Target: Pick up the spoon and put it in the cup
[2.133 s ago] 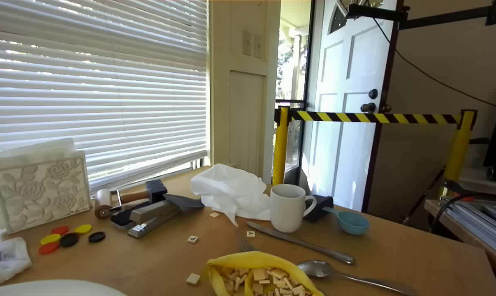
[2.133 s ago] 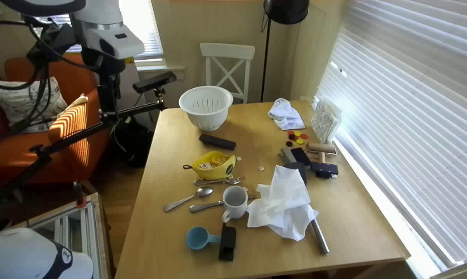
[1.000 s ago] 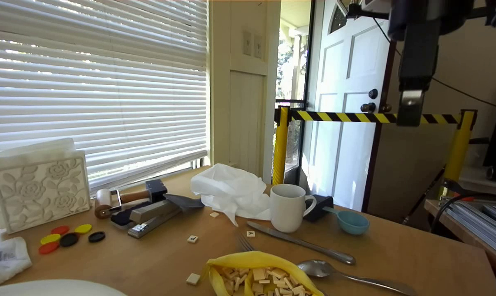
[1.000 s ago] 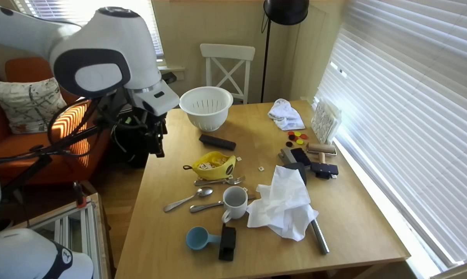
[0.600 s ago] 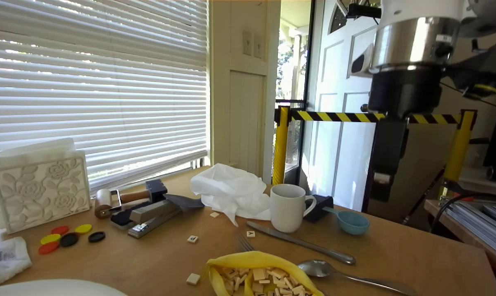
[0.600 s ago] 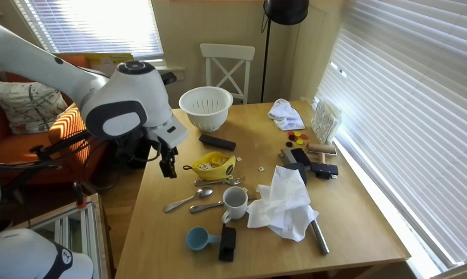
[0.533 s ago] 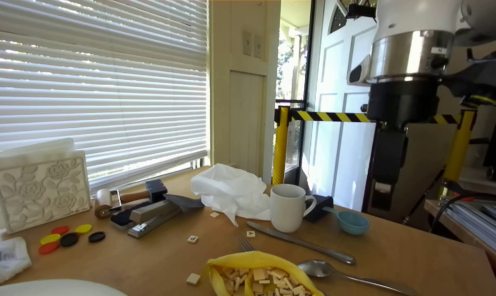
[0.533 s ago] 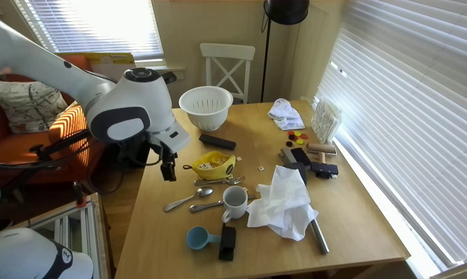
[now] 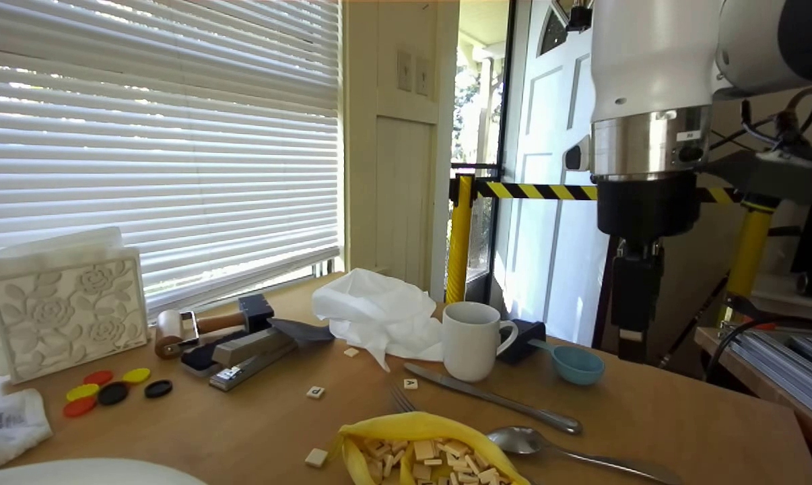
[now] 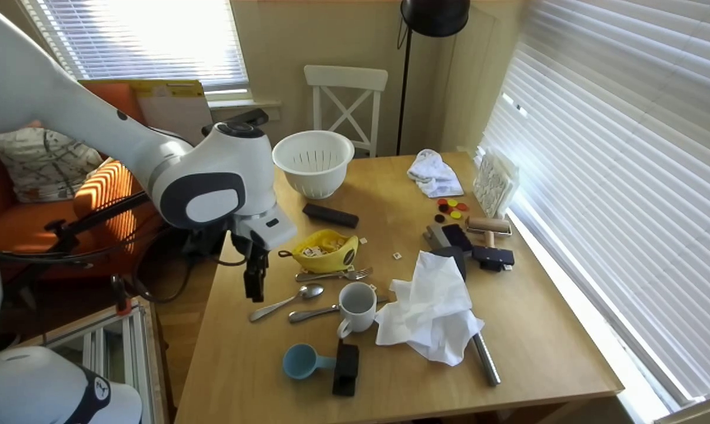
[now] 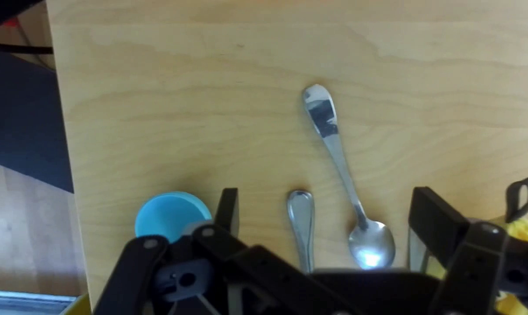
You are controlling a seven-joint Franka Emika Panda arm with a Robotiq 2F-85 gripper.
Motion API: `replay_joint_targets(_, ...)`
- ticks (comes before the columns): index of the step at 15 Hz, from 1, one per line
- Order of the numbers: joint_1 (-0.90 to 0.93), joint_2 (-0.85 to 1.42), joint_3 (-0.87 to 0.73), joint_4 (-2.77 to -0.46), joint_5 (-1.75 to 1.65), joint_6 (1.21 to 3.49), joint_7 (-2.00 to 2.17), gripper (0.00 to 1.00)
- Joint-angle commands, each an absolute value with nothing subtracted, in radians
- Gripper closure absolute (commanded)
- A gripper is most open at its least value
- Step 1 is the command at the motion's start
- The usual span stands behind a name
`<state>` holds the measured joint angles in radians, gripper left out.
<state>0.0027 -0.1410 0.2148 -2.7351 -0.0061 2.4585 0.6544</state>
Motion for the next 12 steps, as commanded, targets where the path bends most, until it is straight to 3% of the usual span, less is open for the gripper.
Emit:
replay_joint_targets(1, 0.003, -0.023, 0.196, -2.676, -0.143, 2.475, 0.737, 0.00)
replay_joint_targets(12, 0.162, 0.129, 0.126, -2.710, -0.292, 2.863, 0.827, 0.00)
